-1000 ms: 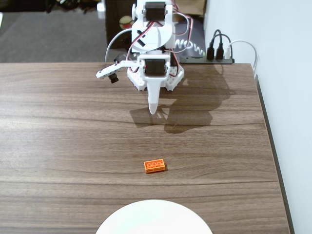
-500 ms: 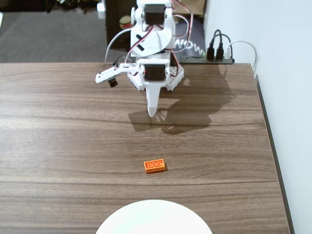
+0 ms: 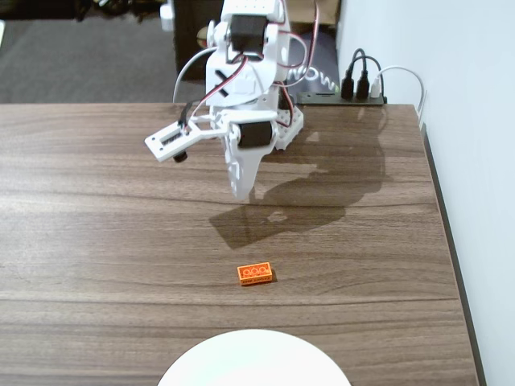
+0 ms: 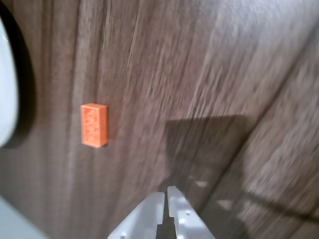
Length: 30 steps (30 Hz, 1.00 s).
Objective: Grasp a lego block and put it on the plate.
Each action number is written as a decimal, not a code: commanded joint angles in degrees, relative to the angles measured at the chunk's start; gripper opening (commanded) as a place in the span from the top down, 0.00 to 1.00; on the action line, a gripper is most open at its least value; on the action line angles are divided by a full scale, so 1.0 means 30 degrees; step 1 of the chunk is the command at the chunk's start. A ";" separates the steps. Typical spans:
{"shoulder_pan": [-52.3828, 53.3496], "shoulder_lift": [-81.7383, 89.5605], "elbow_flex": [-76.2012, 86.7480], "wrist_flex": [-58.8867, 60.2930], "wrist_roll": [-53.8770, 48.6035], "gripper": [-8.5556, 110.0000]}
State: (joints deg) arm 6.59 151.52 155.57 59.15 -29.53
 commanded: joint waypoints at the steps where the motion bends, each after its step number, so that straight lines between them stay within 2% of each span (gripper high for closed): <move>1: 0.0352 -0.1846 -0.1465 -0.0557 -0.1699 0.92; 16: 0.1230 -0.6270 -0.5420 -0.0264 -0.6885 0.92; 20: 0.1172 -0.7852 -0.7090 0.0000 -0.8467 0.89; 27: 0.0615 -0.9609 -0.8965 0.1201 -1.0957 0.79; 30: 0.0264 -1.0137 -0.9023 0.1436 -1.1953 0.79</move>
State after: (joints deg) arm 8.09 121.64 131.04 62.93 -63.19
